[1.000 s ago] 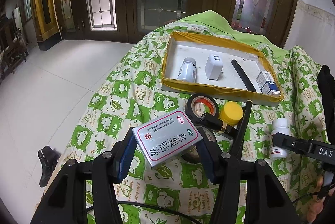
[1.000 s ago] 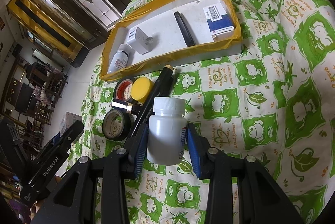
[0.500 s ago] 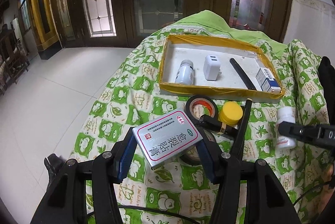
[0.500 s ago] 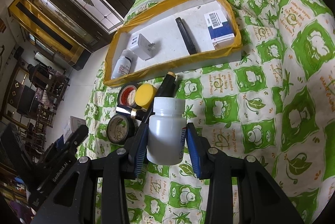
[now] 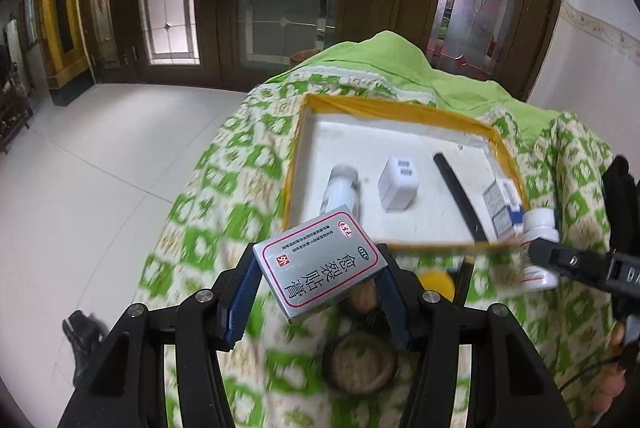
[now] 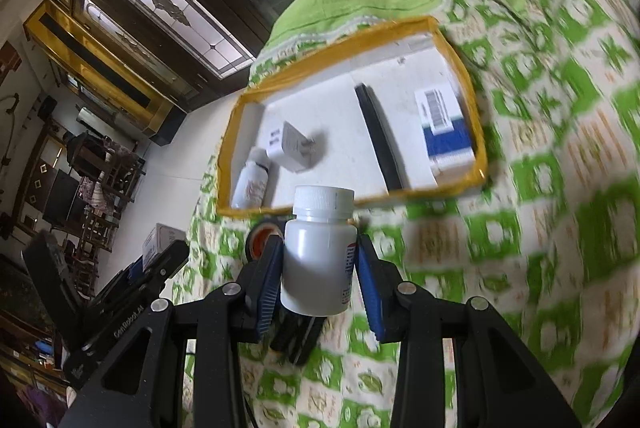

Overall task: Organize rigid objects
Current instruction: 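Lower the box into the tray and open the left tool while the right tool releases the bottle there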

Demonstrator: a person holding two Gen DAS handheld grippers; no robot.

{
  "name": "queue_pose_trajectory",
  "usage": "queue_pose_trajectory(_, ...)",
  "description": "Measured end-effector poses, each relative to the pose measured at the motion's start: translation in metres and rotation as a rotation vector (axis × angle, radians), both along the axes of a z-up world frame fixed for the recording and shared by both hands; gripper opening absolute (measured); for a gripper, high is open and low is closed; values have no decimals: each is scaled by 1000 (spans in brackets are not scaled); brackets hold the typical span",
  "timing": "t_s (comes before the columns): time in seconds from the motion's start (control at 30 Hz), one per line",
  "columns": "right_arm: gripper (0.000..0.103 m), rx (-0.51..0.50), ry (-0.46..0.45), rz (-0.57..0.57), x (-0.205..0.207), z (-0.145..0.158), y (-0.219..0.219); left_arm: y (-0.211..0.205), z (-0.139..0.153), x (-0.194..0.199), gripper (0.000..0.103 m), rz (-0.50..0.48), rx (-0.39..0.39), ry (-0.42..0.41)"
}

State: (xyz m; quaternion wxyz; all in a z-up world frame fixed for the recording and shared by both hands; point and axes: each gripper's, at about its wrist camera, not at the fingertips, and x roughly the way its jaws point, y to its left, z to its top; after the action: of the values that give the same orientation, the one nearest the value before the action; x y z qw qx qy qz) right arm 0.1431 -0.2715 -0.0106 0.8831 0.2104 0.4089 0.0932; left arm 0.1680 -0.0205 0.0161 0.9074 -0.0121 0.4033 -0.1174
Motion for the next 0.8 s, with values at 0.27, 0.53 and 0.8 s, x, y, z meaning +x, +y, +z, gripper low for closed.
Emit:
queue_pose_trajectory(0.27, 36, 52, -13, -62, 44, 8, -30, -45, -5, 33, 59, -117, -47, 64)
queue_pose_trajectory(0.53, 36, 10, 27, -60, 86, 4, -49, -107, -28, 52, 59, -225, -48, 102)
queue_pose_trajectory(0.8, 36, -288, 65, -21, 96, -14, -26, -110, -58, 79, 59, -192, 43, 138)
